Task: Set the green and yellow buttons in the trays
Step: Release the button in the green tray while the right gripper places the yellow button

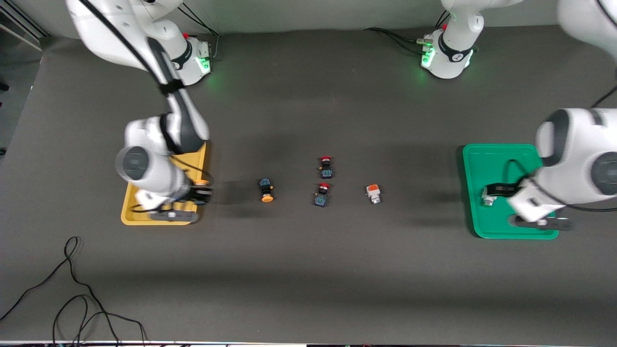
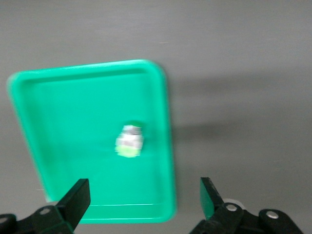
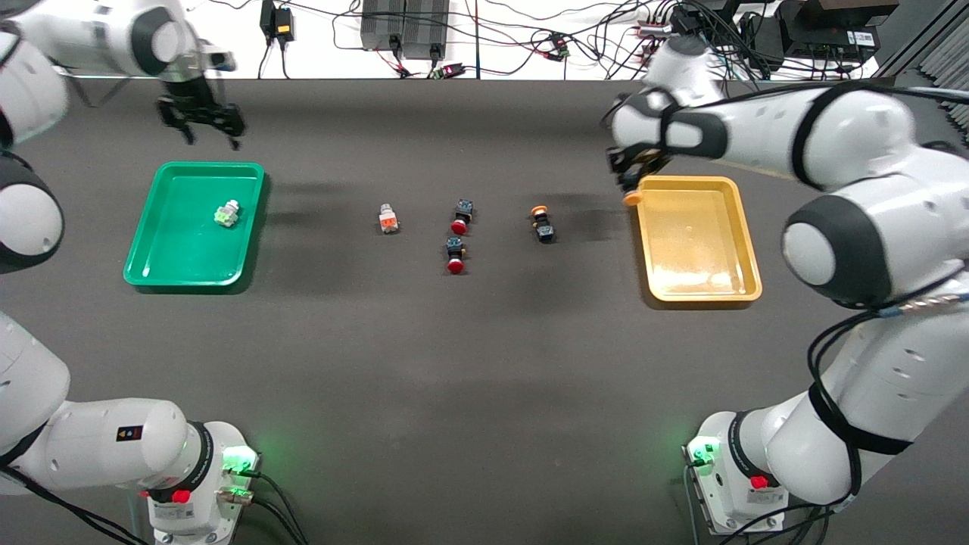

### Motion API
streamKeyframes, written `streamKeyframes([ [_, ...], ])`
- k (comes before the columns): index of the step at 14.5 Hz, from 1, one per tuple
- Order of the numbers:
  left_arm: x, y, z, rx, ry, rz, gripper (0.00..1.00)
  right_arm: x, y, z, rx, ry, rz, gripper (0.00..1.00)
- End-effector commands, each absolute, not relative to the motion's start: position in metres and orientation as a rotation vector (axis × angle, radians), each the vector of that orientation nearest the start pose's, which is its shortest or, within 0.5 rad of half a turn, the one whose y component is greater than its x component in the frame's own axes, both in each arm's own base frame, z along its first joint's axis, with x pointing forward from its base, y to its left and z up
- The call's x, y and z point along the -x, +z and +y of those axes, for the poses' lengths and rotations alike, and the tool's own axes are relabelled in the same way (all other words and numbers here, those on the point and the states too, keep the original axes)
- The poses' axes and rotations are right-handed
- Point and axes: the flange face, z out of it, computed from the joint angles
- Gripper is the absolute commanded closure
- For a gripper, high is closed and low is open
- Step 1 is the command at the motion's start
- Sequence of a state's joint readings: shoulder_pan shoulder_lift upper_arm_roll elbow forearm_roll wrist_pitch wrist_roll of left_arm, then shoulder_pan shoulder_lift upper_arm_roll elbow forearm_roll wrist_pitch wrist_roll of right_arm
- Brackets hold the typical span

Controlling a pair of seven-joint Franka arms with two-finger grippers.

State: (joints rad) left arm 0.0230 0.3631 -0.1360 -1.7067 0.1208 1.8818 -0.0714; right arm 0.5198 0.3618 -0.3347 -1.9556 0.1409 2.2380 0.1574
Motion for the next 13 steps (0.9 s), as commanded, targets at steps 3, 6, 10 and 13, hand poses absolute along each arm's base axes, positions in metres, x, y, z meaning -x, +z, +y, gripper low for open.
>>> streamKeyframes([
  [3,-0.608,0.345,-0.227,3.083,0.176,-0.097,0.0,-0.565,0.254,0.06,3.153,0.026,-0.035,1.0],
  [6,-0.587,0.333,-0.296,3.108,0.105,-0.175,0.0,-0.548,0.217,0.054,3.154,-0.04,-0.012,1.0],
  [10,-0.579,0.273,-0.326,3.12,0.065,-0.328,0.01,-0.547,0.21,0.058,3.159,-0.029,-0.028,0.23],
  [13,-0.572,0.235,-0.327,3.103,0.095,-0.349,0.01,-0.547,0.23,0.07,3.13,0.002,-0.018,0.0],
])
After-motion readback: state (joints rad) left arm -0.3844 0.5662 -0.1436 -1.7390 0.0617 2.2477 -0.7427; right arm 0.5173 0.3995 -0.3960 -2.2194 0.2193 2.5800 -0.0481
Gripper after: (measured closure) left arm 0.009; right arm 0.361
